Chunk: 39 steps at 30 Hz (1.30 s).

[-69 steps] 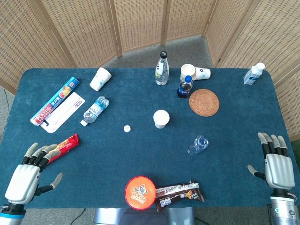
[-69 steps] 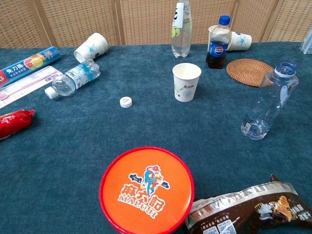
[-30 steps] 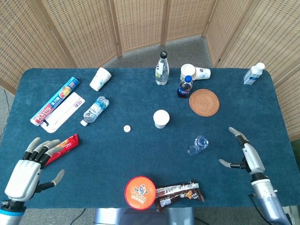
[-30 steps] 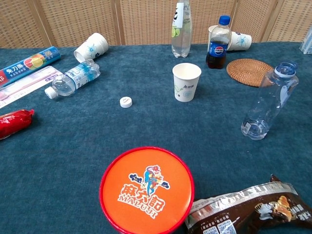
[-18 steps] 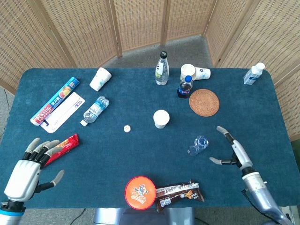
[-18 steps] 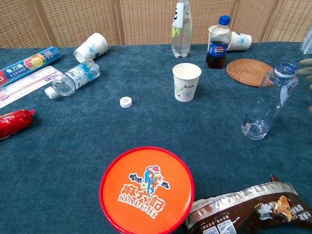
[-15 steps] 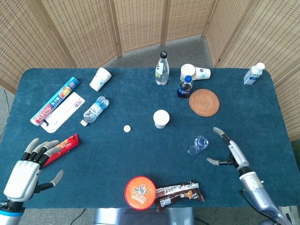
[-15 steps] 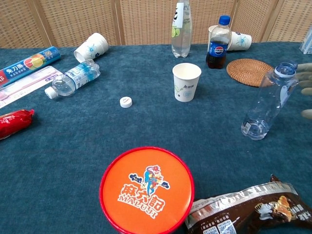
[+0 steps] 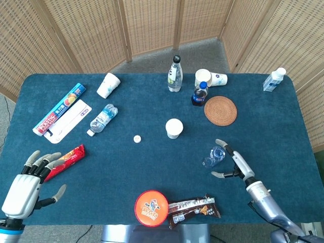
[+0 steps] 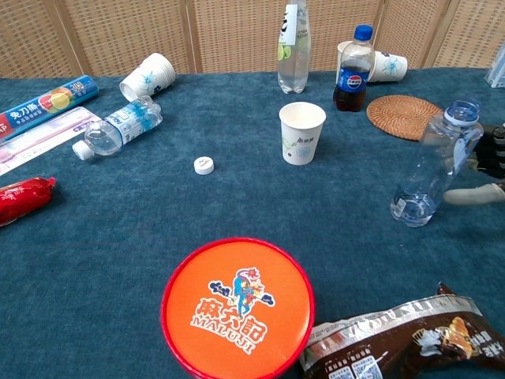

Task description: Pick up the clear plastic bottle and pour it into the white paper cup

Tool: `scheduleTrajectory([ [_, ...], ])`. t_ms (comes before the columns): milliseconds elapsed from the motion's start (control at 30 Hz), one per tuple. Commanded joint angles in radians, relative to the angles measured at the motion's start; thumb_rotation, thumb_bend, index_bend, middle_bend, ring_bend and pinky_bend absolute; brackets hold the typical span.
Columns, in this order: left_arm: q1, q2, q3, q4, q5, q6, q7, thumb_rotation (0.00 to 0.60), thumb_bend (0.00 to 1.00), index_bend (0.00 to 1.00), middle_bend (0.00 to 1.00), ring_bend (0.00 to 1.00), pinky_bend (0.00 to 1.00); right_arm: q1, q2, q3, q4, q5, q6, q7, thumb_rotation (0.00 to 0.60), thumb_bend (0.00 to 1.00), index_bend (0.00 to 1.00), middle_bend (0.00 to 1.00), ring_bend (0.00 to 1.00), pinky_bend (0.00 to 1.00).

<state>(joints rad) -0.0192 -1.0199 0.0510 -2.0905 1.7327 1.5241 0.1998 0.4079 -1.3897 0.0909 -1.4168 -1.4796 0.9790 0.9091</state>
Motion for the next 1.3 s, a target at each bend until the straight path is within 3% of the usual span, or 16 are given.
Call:
scheduleTrajectory([
  [33, 0.001, 0.001, 0.001, 0.005, 0.0, 0.002, -0.008, 0.493, 0.38, 0.23, 0.2, 0.18, 0.05, 0.01, -0.011, 0.004, 0.01, 0.01, -0.01, 0.014, 0.6, 0.1, 0.0, 0.0, 0.0, 0.0],
  [233, 0.006, 0.008, 0.001, 0.013, -0.001, 0.013, -0.026, 0.492, 0.38, 0.23, 0.2, 0.18, 0.05, 0.023, -0.037, 0.01, 0.054, 0.024, -0.015, 0.042, 0.6, 0.12, 0.01, 0.03, 0.0, 0.0],
  [367, 0.008, 0.008, 0.003, 0.015, 0.001, 0.017, -0.032, 0.49, 0.38, 0.23, 0.2, 0.18, 0.05, 0.023, -0.053, 0.014, 0.078, 0.032, -0.008, 0.069, 0.6, 0.13, 0.14, 0.16, 0.02, 0.13],
  [467, 0.009, 0.006, 0.004, 0.016, -0.001, 0.017, -0.033, 0.493, 0.38, 0.23, 0.2, 0.18, 0.05, 0.025, -0.065, 0.017, 0.094, 0.037, -0.006, 0.083, 0.6, 0.14, 0.32, 0.27, 0.15, 0.25],
  [567, 0.011, 0.007, 0.002, 0.015, -0.002, 0.021, -0.031, 0.493, 0.38, 0.23, 0.2, 0.16, 0.05, 0.028, -0.076, 0.019, 0.107, 0.04, -0.003, 0.095, 0.6, 0.15, 0.48, 0.41, 0.35, 0.37],
  [733, 0.012, 0.014, -0.001, 0.007, 0.002, 0.025, -0.024, 0.494, 0.38, 0.23, 0.2, 0.16, 0.05, 0.032, -0.094, 0.02, 0.13, 0.037, 0.002, 0.121, 0.6, 0.17, 0.59, 0.56, 0.52, 0.46],
  [967, 0.012, 0.007, 0.004, 0.005, -0.006, 0.013, -0.017, 0.494, 0.38, 0.23, 0.2, 0.14, 0.05, 0.034, -0.112, 0.021, 0.154, 0.039, 0.011, 0.135, 0.6, 0.17, 0.65, 0.64, 0.6, 0.52],
  [1300, 0.0, 0.008, -0.006, -0.007, -0.008, 0.001, 0.002, 0.493, 0.38, 0.23, 0.2, 0.14, 0.05, 0.051, -0.072, 0.029, 0.112, 0.026, 0.024, 0.09, 0.6, 0.17, 0.65, 0.64, 0.6, 0.52],
])
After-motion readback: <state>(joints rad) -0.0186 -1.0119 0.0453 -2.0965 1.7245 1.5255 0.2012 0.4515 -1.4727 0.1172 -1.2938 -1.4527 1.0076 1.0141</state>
